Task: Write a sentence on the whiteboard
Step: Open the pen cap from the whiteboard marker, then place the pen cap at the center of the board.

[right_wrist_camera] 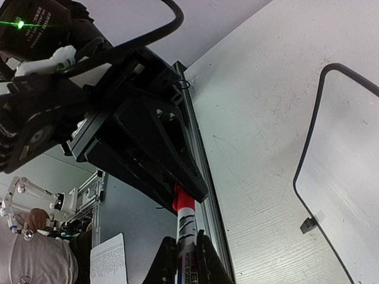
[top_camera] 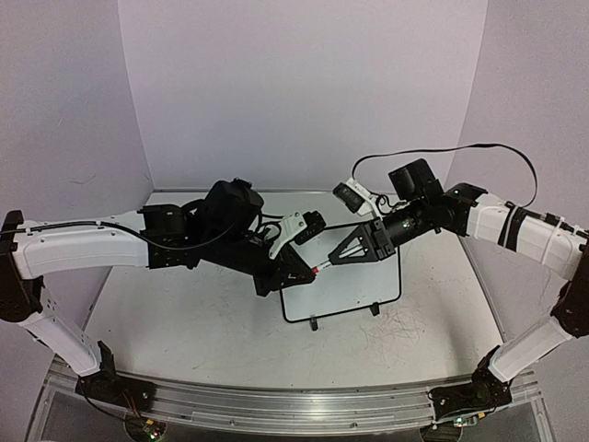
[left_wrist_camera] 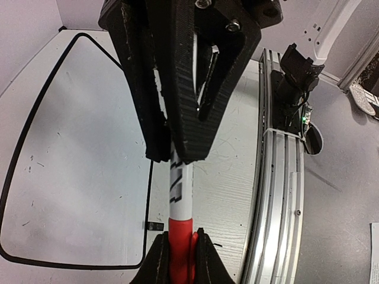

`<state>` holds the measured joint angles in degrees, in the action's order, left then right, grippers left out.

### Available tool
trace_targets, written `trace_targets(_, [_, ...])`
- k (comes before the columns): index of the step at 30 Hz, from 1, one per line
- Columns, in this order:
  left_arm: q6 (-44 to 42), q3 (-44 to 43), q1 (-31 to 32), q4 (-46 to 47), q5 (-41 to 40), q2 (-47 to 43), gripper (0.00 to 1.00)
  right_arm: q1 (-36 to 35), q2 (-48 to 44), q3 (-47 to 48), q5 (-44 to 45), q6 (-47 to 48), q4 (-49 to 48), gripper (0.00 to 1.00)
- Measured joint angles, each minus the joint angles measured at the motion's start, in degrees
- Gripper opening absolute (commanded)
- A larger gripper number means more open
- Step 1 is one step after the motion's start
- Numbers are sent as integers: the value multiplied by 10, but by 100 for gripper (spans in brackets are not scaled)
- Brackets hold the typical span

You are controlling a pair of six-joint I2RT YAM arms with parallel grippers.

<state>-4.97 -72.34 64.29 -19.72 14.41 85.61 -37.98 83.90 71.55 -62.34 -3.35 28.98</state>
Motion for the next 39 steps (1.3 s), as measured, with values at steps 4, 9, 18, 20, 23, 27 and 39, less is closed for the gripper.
trace_targets(4, [1,0,0,-4,0,0,0,0,0,-3,-1,3,-1,0])
trace_targets(9, [1,0,0,-4,-1,0,0,0,0,-3,-2,5,-2,0])
trace_targets(18, [-1,9,5,9,-16,0,0,0,-23,-29,19,31,-22,0])
trace_targets(20, [-7,17,8,25,-19,-2,0,2,-39,-42,26,37,-27,0])
trace_targets(23, [-12,48,8,28,-38,-22,0,32,-76,-66,28,41,-28,0])
trace_targets(27, [-14,104,-2,7,-71,-76,0,118,-155,-86,32,38,-27,0])
trace_targets(39, [138,190,-11,25,-289,-190,0,141,-283,-109,265,-53,-100,0])
